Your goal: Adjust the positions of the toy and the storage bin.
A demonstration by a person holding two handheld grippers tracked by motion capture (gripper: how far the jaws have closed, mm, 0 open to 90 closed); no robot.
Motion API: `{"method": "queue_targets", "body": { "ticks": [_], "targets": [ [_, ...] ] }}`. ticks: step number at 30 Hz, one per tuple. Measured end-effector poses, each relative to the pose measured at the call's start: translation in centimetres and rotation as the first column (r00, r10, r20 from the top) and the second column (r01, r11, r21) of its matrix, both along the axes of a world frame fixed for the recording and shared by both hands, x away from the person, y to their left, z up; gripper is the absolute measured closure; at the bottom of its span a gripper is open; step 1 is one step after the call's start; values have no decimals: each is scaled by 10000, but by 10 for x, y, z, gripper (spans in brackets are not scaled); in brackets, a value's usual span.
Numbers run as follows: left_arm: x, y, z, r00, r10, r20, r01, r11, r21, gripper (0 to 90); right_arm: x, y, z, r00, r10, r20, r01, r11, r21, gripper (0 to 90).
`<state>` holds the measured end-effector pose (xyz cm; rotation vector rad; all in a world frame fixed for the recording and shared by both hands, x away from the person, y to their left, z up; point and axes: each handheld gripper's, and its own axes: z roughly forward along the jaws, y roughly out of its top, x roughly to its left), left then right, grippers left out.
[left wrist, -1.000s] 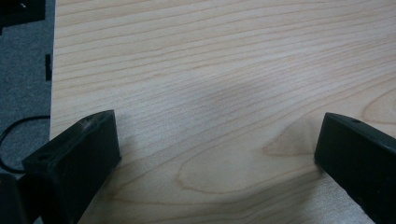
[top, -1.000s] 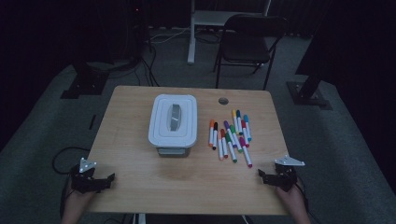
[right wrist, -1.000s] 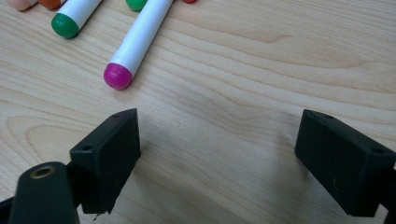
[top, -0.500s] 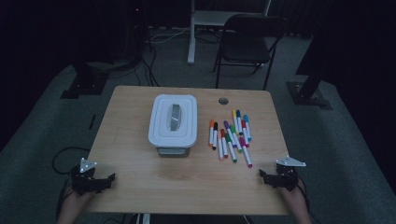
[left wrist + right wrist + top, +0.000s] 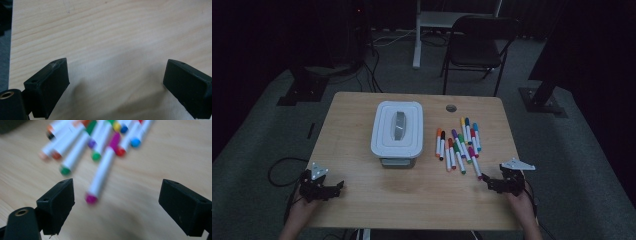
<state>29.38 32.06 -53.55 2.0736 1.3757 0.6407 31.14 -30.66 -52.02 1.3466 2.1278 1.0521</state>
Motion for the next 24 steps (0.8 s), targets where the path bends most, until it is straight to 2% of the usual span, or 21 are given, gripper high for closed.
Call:
{"method": "queue_targets", "body": {
  "ticks": [1, 3, 5, 6, 7, 8, 10, 11, 12, 14, 18, 21, 24],
  "targets": [
    [4, 0, 2, 10000, 13, -46, -14, 9998, -205, 69, 4, 4, 3, 9999, 89, 47, -90, 9997, 217, 129],
    [7, -1, 4, 9999, 84, -80, -86, 9995, -288, 39, 7, 8, 6, 9998, 204, 82, -206, 9992, 340, 129],
    [20, -3, 7, 9987, 61, -503, -89, 9983, -568, 10, 25, 24, 12, 9983, 531, 249, -532, 9986, 56, 129],
    [24, -4, 8, 9985, 74, -546, -107, 9982, -596, 10, 31, 30, 14, 9976, 638, 284, -633, 9978, -173, 129],
    [24, -4, 8, 9985, 74, -546, -107, 9982, -596, 10, 31, 30, 14, 9976, 638, 284, -633, 9978, -173, 129],
    [31, -7, 9, 9979, 29, -648, -67, 9982, -591, 10, 44, 40, 19, 9956, 867, 348, -850, 9953, -471, 129],
    [31, -7, 9, 9979, 29, -648, -67, 9982, -591, 10, 50, 45, 21, 9949, 951, 323, -933, 9941, -546, 129],
    [39, -8, 10, 9976, -86, -689, 30, 9967, -810, 10, 50, 45, 21, 9949, 951, 323, -933, 9941, -546, 129],
    [42, -9, 11, 9976, -120, -687, 60, 9962, -873, 10, 63, 56, 23, 9930, 1133, 333, -1112, 9920, -604, 129],
    [50, -12, 11, 9979, -136, -641, 75, 9955, -943, 10, 73, 66, 24, 9929, 1136, 353, -1108, 9911, -738, 129],
    [64, -21, 12, 9980, -443, -456, 398, 9945, -968, 10, 93, 85, 23, 9925, 1184, 316, -1164, 9915, -587, 130],
    [75, -26, 15, 9952, -938, -281, 900, 9892, -1158, 10, 106, 99, 23, 9911, 1282, 361, -1262, 9906, -531, 130],
    [86, -29, 18, 9954, -957, -66, 941, 9876, -1260, 10, 118, 113, 23, 9907, 1320, 339, -1298, 9896, -613, 130]
  ]
}}
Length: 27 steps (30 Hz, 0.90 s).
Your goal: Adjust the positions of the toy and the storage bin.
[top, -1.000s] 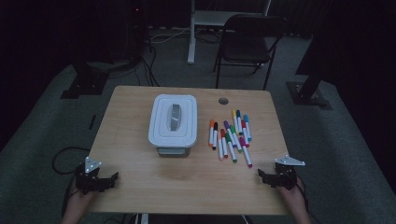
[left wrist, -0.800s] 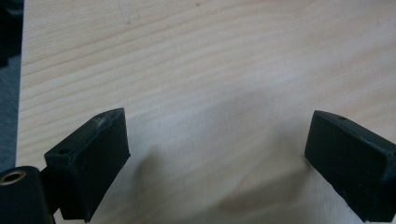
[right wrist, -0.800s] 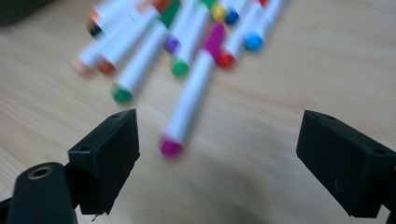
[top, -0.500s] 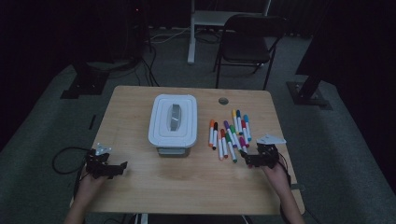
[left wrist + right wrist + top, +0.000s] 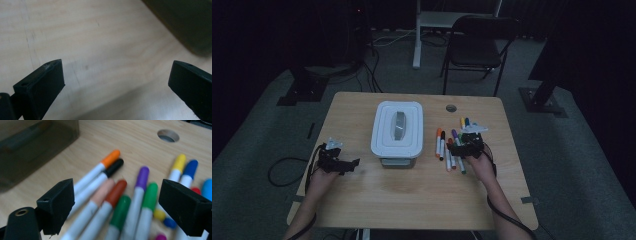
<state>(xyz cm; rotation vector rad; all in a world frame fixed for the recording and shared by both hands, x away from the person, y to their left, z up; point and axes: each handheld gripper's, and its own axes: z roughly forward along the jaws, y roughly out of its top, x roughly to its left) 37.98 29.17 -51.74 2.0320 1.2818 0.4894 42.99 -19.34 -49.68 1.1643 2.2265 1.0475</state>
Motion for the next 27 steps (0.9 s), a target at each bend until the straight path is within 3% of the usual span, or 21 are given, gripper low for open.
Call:
{"method": "queue_targets", "body": {
  "ticks": [6, 9, 12, 18, 23, 27],
  "targets": [
    [26, -7, 3, 9997, -191, 152, 194, 9996, -227, 10, 20, 26, 5, 10000, -62, -54, 62, 10000, 37, 130],
    [39, -12, 4, 9988, -282, 388, 296, 9989, -364, 10, 32, 37, 7, 9997, -249, -57, 251, 9988, 425, 131],
    [55, -14, 3, 9991, -182, 388, 205, 9980, -596, 10, 45, 51, 5, 9994, -349, 61, 350, 9993, -97, 131],
    [80, -24, -3, 9997, -161, 170, 170, 9986, -504, 10, 67, 74, -5, 9970, -160, -754, 154, 9998, -81, 131],
    [95, -32, -4, 9998, -198, 66, 202, 9976, -663, 10, 80, 88, -6, 9967, -152, -793, 135, 9997, -225, 131],
    [98, -40, -1, 9988, -452, 187, 464, 9963, -723, 10, 89, 93, -2, 9939, -336, -1051, 366, 9990, 268, 137]
  ]
}}
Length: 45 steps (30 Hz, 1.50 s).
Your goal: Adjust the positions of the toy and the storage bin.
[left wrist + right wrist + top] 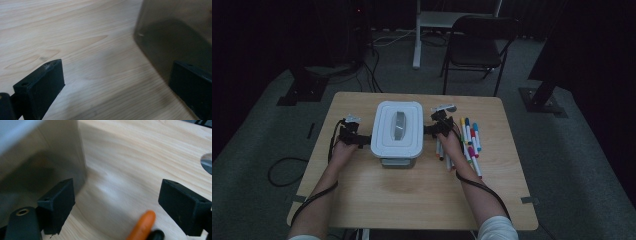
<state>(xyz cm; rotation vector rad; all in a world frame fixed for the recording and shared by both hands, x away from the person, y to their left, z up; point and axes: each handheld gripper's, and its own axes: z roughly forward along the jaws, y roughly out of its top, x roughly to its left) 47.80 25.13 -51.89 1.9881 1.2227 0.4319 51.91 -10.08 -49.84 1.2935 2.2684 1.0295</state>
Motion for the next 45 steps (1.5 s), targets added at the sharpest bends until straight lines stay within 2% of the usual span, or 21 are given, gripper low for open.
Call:
{"method": "queue_targets", "body": {
  "ticks": [2, 4, 7, 8, 11, 13, 16, 24, 28, 30, 32, 34, 36, 37, 39, 41, 42, 44, 45],
  "targets": [
    [1, -2, 0, 10000, -11, 48, 11, 9999, -102, 10, 1, 4, 4, 9997, 234, 107, -233, 9997, -54, 144],
    [0, -5, 1, 10000, -54, 30, 55, 9997, -220, 10, 1, 9, 6, 9992, 297, 266, -286, 9987, -412, 161],
    [-3, -7, 2, 9997, 121, 198, -120, 9999, -87, 11, 1, 11, 7, 9992, 358, 199, -351, 9987, -366, 186],
    [-5, -7, 3, 9998, 185, 36, -184, 9997, -188, 11, -1, 11, 5, 9988, 440, 225, -437, 9989, -153, 204],
    [-8, -8, 5, 9997, 34, -242, -37, 9999, -129, 11, -2, 9, 3, 9985, 551, 0, -550, 9981, 287, 213],
    [-14, -13, 8, 9996, -175, -225, 180, 9996, 236, 11, -3, 8, 1, 9973, 721, -149, -716, 9971, 265, 225],
    [-24, -17, 9, 9993, -296, -231, 304, 9989, 346, 11, -6, 5, -2, 9945, 1005, -295, -995, 9944, 358, 231],
    [-55, -26, 8, 9992, -398, -94, 401, 9987, 306, 11, -21, -3, -4, 9805, 1966, -61, -1964, 9803, 223, 239],
    [-71, -30, 7, 9990, -450, -55, 452, 9986, 293, 11, -31, -7, -5, 9760, 2172, 150, -2176, 9754, 340, 239],
    [-74, -31, 7, 9989, -467, -70, 469, 9984, 302, 10, -36, -9, -6, 9739, 2259, 220, -2267, 9731, 404, 239],
    [-88, -34, 8, 9984, -559, 29, 557, 9975, 428, 10, -43, -11, -6, 9694, 2432, 331, -2444, 9688, 410, 239],
    [-96, -36, 9, 9981, -587, 182, 574, 9963, 645, 10, -49, -12, -7, 9644, 2615, 405, -2629, 9642, 354, 239],
    [-100, -37, 9, 9981, -586, 175, 573, 9961, 667, 10, -52, -13, -6, 9622, 2687, 452, -2701, 9624, 293, 239],
    [-100, -37, 9, 9981, -586, 175, 573, 9961, 667, 10, -55, -13, -6, 9600, 2764, 456, -2778, 9602, 276, 239],
    [-116, -39, 10, 9976, -674, 149, 665, 9963, 552, 10, -64, -15, -6, 9527, 2984, 583, -3003, 9534, 275, 239],
    [-125, -42, 10, 9970, -752, 188, 741, 9958, 544, 10, -69, -16, -6, 9471, 3151, 609, -3173, 9478, 304, 240],
    [-125, -42, 10, 9970, -752, 188, 741, 9958, 544, 10, -69, -16, -6, 9471, 3151, 609, -3173, 9478, 304, 240],
    [-135, -45, 10, 9952, -962, 192, 949, 9936, 608, 10, -76, -20, -6, 9368, 3437, 655, -3462, 9376, 328, 242],
    [-135, -45, 10, 9952, -962, 192, 949, 9936, 608, 10, -76, -20, -6, 9368, 3437, 655, -3462, 9376, 328, 242]
  ]
}}
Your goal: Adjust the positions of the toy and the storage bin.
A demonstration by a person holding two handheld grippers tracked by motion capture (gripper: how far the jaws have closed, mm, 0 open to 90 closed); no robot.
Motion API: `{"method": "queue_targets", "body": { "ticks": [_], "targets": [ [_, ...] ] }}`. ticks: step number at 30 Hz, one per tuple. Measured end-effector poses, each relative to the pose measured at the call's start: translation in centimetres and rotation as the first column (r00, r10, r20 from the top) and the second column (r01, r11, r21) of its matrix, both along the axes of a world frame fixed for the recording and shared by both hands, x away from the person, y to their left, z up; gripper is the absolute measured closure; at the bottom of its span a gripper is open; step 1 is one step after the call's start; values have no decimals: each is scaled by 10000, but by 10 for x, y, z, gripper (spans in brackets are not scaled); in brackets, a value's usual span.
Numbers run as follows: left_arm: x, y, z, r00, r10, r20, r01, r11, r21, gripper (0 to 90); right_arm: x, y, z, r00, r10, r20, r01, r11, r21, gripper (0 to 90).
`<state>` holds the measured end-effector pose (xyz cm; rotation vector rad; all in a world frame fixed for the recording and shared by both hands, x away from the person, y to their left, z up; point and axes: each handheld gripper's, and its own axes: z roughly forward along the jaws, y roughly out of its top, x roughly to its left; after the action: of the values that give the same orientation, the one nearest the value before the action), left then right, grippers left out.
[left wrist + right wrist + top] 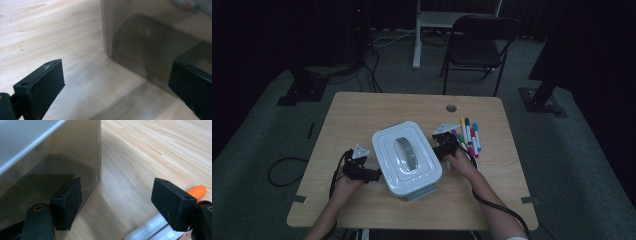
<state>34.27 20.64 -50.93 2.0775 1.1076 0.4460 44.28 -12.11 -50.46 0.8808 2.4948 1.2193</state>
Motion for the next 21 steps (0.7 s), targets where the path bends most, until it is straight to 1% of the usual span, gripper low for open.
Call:
{"method": "queue_targets", "body": {
  "ticks": [1, 2, 3, 4, 5, 6, 8, 10, 11, 13, 15, 18, 19, 20, 21],
  "targets": [
    [-7, -1, 1, 9999, -128, -38, 128, 9999, 27, 10, -4, -2, 1, 9996, 243, 113, -243, 9997, -1, 242],
    [-7, -1, 1, 9999, -128, -38, 128, 9999, 27, 9, -7, -3, 1, 9994, 343, 91, -344, 9994, 91, 242],
    [-14, -3, 1, 9998, -198, -29, 198, 9998, 60, 10, -9, -4, 2, 9990, 429, 121, -430, 9990, 122, 242],
    [-18, -4, 1, 9997, -218, -73, 218, 9998, 39, 10, -12, -5, 2, 9985, 518, 166, -520, 9985, 150, 241],
    [-22, -6, 1, 9996, -276, -58, 277, 9996, 39, 10, -13, -7, 2, 9980, 625, 112, -627, 9977, 242, 242],
    [-22, -6, 1, 9996, -276, -58, 277, 9996, 39, 10, -15, -8, 2, 9976, 690, 79, -692, 9972, 287, 242],
    [-34, -13, 1, 9990, -434, -57, 434, 9990, 41, 9, -19, -10, 2, 9963, 852, 102, -855, 9959, 296, 242],
    [-36, -14, 1, 9990, -443, -9, 444, 9990, 85, 9, -22, -13, 1, 9955, 948, 69, -950, 9949, 325, 243],
    [-42, -17, 1, 9992, -403, 59, 403, 9992, 78, 9, -23, -14, 0, 9952, 975, 51, -976, 9945, 374, 242],
    [-43, -18, 1, 9991, -414, 52, 414, 9991, 43, 9, -26, -17, -1, 9946, 1035, 74, -1037, 9940, 358, 242],
    [-48, -22, 2, 9988, -494, 43, 495, 9987, -74, 9, -28, -21, -2, 9938, 1106, 98, -1109, 9934, 300, 242],
    [-49, -26, 3, 9985, -534, 78, 534, 9986, -53, 9, -29, -25, -2, 9940, 1091, 121, -1095, 9935, 312, 241],
    [-50, -28, 3, 9983, -564, 119, 565, 9984, -97, 9, -29, -26, -2, 9943, 1065, 88, -1067, 9937, 336, 239],
    [-51, -29, 3, 9982, -588, 128, 590, 9981, -148, 9, -30, -31, -2, 9953, 930, 251, -938, 9951, 303, 234],
    [-52, -30, 3, 9979, -643, 68, 645, 9974, -308, 9, -30, -31, -2, 9953, 930, 251, -938, 9951, 303, 234]
  ]
}}
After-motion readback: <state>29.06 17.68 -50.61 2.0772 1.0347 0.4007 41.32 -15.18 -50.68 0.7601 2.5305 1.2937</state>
